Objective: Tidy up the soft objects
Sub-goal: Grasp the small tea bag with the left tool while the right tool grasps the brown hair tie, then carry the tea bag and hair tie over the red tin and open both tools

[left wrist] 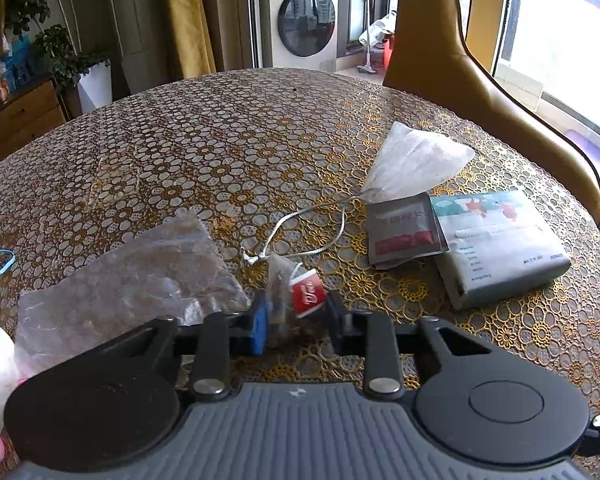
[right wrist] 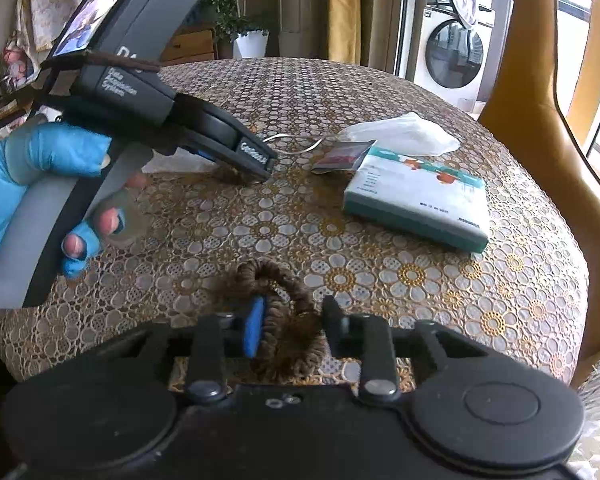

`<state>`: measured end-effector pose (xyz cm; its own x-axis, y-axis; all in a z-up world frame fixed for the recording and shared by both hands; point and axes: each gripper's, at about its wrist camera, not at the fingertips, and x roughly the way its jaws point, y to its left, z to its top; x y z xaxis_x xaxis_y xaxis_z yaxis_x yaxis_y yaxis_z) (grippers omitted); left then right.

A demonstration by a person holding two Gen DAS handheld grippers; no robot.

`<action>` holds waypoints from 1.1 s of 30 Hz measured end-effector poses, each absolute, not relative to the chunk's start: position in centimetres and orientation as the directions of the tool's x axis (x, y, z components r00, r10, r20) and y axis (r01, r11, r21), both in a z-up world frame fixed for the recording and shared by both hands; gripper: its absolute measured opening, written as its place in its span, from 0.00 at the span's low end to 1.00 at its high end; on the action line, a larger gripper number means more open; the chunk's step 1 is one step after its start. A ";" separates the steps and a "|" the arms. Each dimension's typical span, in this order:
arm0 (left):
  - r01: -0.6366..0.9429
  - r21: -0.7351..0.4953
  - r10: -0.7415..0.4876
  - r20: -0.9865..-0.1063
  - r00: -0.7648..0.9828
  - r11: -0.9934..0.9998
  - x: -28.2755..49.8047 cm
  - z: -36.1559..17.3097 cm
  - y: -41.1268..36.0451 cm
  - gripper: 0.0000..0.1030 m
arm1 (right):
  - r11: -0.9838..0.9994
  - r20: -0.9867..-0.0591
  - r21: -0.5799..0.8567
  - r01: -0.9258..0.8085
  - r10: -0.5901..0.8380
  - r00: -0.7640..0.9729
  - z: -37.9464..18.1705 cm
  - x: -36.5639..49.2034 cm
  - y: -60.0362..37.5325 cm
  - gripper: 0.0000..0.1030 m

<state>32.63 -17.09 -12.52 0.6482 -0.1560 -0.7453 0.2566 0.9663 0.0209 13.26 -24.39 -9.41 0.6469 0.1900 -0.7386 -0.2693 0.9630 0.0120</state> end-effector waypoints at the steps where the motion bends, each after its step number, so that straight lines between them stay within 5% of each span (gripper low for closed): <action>1: 0.257 0.014 -0.162 -0.743 0.649 0.966 32.6 -12.3 -16.9 0.22 | 0.965 -0.738 0.020 -0.263 0.191 0.647 -9.4 13.3 -24.5 0.22; 21: 0.257 -0.194 -0.320 -0.663 0.677 0.947 27.4 -3.0 -9.5 0.19 | 0.957 -0.651 0.199 -0.211 0.290 0.701 -4.2 11.9 -26.4 0.19; 33: 0.298 -0.194 -0.350 -0.652 0.672 0.934 21.8 0.1 -3.2 0.19 | 0.942 -0.604 0.186 -0.279 0.333 0.724 -0.2 10.4 -22.9 0.19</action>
